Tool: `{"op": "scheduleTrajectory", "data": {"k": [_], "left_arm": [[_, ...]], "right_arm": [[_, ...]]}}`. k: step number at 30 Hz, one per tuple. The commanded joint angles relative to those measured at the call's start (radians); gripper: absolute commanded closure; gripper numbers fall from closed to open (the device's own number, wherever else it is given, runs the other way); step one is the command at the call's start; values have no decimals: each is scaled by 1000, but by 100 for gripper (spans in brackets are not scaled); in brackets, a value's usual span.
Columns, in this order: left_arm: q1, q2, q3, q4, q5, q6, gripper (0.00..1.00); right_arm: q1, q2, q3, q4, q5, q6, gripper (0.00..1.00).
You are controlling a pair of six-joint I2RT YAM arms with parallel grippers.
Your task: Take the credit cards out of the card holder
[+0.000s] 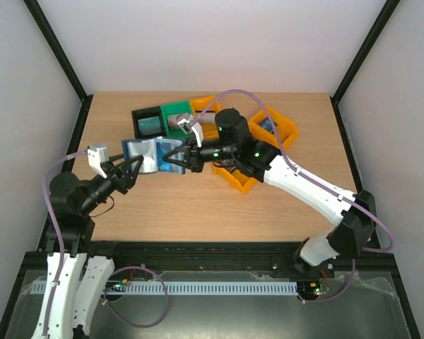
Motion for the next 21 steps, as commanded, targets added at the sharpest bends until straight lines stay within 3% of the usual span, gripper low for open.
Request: {"op": "scheduleTrajectory", "data": {"k": [1,3,6,8,9,12,16,18,21], "left_arm": [[20,62,39,-176,-474,165,48],[20,80,50,-192,-562,221,47],[20,75,63,-177,-610,291,45],[20,72,81,-157,-580,319,49],[20,71,88,-144,-535,329,57],[17,67,80,-127,-302,301,74],[-23,60,-5,-3,99,116,78],[-57,57,-26,62,126,58,78],[-74,95,-28,45,51,53,80]], "right_arm": [[-9,2,48,-25,249,108,98],[-8,41,94,-120,465,166,98],[-6,107,146,-255,670,238,98],[4,142,155,-279,742,267,98],[17,151,161,-282,768,270,98],[63,180,191,-290,821,255,98],[114,230,279,-321,873,229,98],[129,252,311,-338,871,220,98],[135,263,315,-300,728,199,98]]}}
